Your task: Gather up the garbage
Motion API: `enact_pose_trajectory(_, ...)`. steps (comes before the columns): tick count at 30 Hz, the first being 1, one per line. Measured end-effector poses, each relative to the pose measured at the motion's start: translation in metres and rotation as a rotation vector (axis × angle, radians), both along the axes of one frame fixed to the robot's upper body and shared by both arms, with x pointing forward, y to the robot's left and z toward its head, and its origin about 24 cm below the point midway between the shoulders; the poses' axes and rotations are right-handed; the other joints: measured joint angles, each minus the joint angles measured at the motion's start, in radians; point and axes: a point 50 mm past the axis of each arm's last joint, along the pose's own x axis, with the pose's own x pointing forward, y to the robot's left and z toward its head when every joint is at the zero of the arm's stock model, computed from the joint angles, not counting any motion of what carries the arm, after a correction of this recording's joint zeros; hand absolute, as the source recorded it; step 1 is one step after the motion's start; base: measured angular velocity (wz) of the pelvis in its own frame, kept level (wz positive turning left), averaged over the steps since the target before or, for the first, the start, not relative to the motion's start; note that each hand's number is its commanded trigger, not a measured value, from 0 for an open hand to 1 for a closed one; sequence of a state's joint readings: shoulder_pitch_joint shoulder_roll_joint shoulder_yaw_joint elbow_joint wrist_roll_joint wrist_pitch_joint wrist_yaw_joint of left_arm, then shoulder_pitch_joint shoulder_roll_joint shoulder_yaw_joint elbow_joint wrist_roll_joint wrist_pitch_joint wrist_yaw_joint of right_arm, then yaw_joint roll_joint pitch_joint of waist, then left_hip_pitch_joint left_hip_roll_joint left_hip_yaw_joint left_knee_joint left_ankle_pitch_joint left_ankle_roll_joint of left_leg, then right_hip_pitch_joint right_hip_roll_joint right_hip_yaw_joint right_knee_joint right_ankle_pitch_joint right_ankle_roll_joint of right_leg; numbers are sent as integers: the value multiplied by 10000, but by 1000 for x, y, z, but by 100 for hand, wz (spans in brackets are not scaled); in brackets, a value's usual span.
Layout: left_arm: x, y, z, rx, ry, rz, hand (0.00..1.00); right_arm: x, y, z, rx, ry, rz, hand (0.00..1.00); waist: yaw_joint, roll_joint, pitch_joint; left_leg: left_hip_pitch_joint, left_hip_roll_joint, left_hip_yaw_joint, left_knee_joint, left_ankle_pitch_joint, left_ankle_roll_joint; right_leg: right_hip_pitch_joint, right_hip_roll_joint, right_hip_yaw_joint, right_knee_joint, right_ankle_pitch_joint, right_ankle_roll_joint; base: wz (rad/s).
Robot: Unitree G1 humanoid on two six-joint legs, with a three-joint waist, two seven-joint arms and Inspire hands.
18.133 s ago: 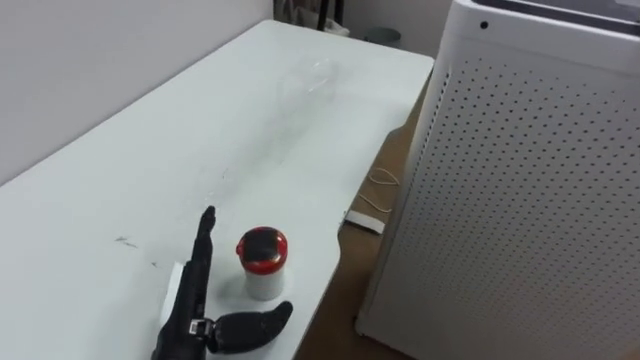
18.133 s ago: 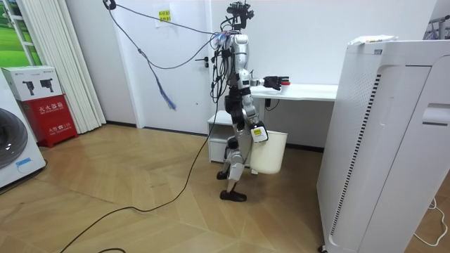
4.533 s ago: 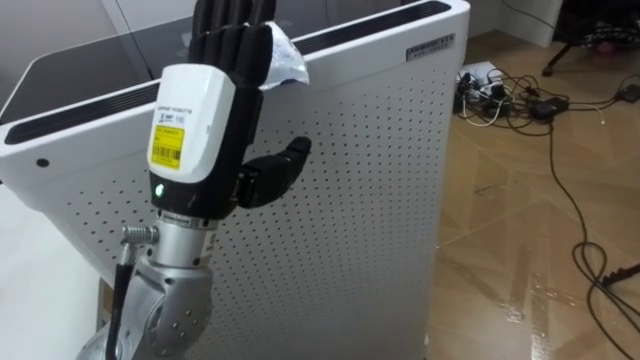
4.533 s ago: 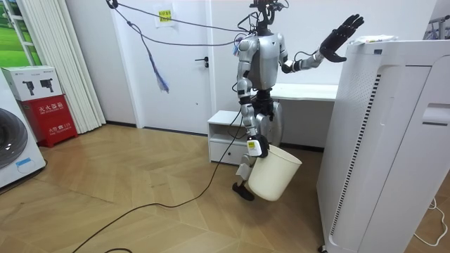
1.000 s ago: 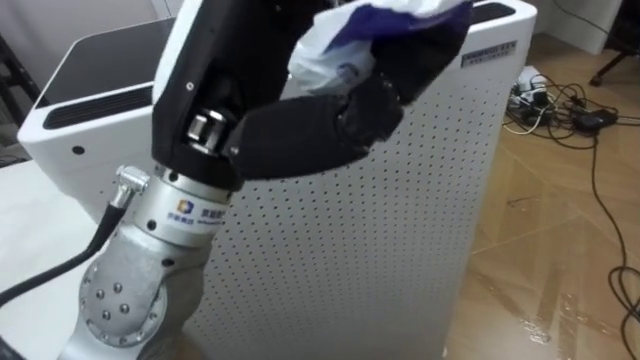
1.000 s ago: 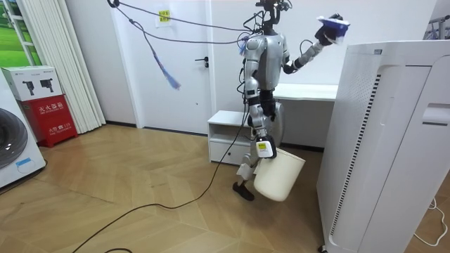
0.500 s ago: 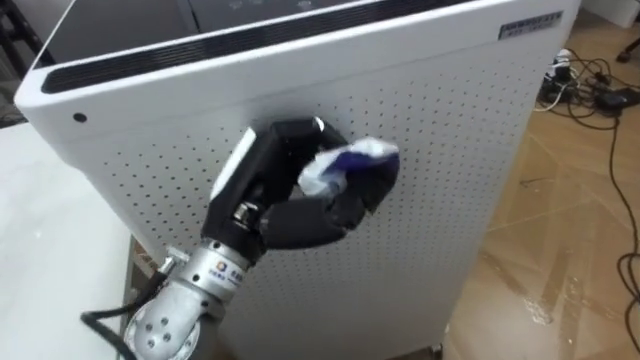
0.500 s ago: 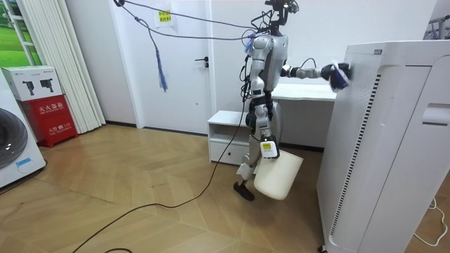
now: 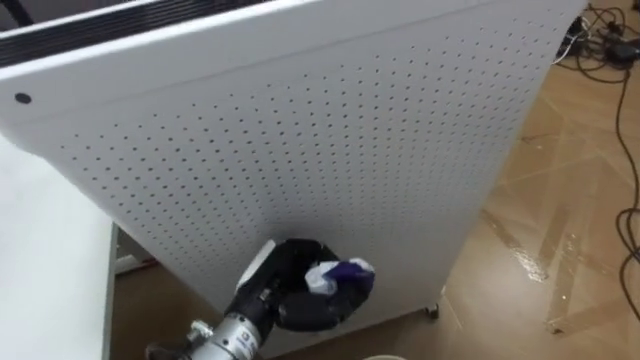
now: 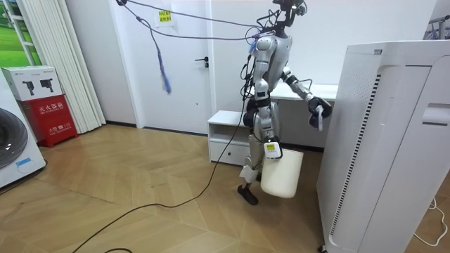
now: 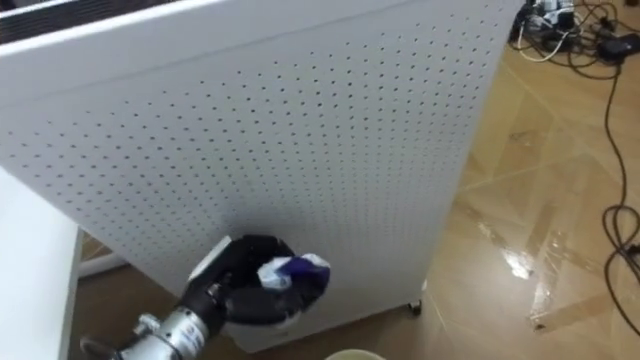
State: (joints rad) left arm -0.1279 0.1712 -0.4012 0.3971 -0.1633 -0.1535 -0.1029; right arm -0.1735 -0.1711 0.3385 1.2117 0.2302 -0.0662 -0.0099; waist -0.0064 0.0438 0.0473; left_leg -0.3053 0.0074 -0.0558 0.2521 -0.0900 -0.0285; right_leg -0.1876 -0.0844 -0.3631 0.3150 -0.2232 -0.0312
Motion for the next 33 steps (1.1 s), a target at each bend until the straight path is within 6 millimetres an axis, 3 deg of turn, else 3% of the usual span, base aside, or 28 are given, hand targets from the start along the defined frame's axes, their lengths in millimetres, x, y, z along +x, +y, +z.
enact_pose_trajectory(5,-12,5,-30,475,1216,74,100,10,9,3,338,-291,217,100,-117,-251,-14,-493,-24,168,234,-2,5,-441,-46,40,145,-1,-2,1)
enact_pose_trajectory(11,-22,15,-49,876,2064,156,100,11,8,4,456,-312,186,100,-125,-272,-22,-910,-36,335,592,25,62,-753,-21,361,289,-16,-5,2)
enact_pose_trajectory(26,-30,16,-62,1008,2743,-71,99,22,13,9,715,-572,450,100,-130,-263,-36,-1765,61,648,1117,132,230,-1820,-47,778,1053,-80,-62,-3)
enact_pose_trajectory(27,-30,15,-62,1001,2776,-67,91,22,13,9,715,-572,451,100,-129,-263,-36,-1764,73,693,1124,132,230,-1819,-47,781,1060,-80,-63,0)
enact_pose_trajectory(29,-32,14,-65,992,2922,-74,60,22,14,8,733,-575,454,100,-127,-266,-36,-1772,113,820,1170,132,231,-1825,-45,800,1092,-86,-70,0)
enact_pose_trajectory(30,-33,13,-66,991,2968,-77,54,22,14,9,734,-579,455,100,-127,-266,-35,-1774,113,828,1180,132,231,-1831,-45,806,1104,-89,-72,0)
enact_pose_trajectory(31,-34,12,-67,1017,3021,-138,0,23,14,9,733,-583,457,100,-126,-266,-35,-1784,114,840,1209,132,231,-1846,-47,818,1141,-98,-81,0)
enact_pose_trajectory(33,-35,10,-68,1046,3037,-244,0,23,14,9,743,-584,460,100,-128,-266,-35,-1790,131,869,1240,132,231,-1852,-41,822,1174,-108,-97,0)
